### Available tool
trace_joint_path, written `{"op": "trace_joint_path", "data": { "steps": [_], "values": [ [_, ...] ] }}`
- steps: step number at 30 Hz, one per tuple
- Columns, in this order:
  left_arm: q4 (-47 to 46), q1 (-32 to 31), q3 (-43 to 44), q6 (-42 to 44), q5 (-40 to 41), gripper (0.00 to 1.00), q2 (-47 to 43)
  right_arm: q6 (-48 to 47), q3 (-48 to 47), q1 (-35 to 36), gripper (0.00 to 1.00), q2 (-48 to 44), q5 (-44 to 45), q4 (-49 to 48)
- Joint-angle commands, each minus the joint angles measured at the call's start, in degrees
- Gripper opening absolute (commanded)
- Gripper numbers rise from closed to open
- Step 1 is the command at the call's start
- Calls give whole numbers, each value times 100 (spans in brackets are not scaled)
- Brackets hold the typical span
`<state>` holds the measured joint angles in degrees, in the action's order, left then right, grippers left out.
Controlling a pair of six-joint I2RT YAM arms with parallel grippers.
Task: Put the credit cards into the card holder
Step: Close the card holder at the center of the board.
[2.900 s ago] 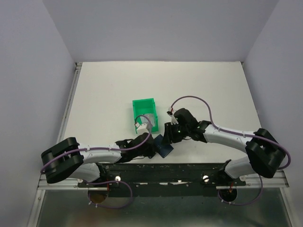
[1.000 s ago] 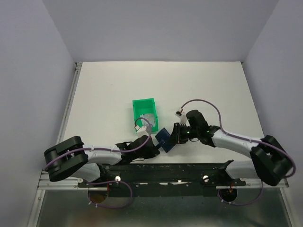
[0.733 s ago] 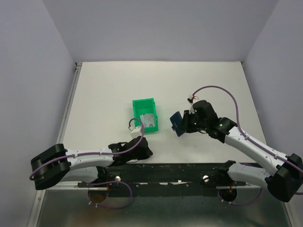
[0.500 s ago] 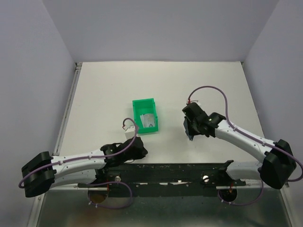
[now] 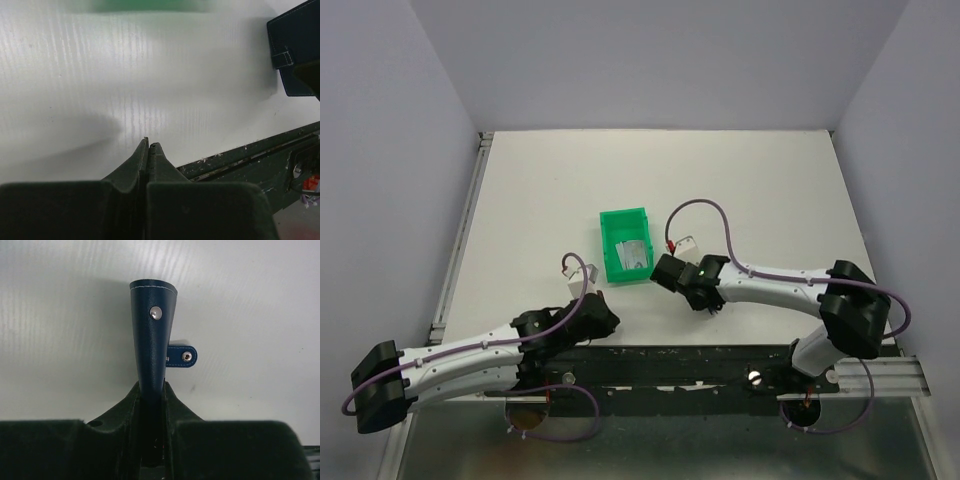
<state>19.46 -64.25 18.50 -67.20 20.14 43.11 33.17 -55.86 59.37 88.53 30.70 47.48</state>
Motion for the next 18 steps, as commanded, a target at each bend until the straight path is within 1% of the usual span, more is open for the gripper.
{"op": "trace_joint_path", "data": {
  "steps": [1,3,5,7,11,13,15,18],
  "values": [
    [268,-17,-84,-48,227,3,-101,348,-250,469,27,340,209,15],
    [286,-9,-75,-56,236,3,-84,348,-312,662,34,384,86,-98],
    [277,-9,-66,-74,227,3,-22,322,-347,821,44,349,-168,-291],
    [269,-9,-49,-83,227,2,30,304,-295,926,49,192,-449,-563],
    [260,-9,-48,-109,218,3,92,199,-49,936,54,-309,-1179,-1153],
    [225,-18,-66,-127,218,3,127,120,48,944,55,-625,-1373,-1346],
    [154,-18,-75,-118,201,3,180,85,127,936,55,-985,-1321,-1382],
    [-21,-18,21,22,192,3,337,216,303,752,57,-1521,-882,-1199]
  ]
}}
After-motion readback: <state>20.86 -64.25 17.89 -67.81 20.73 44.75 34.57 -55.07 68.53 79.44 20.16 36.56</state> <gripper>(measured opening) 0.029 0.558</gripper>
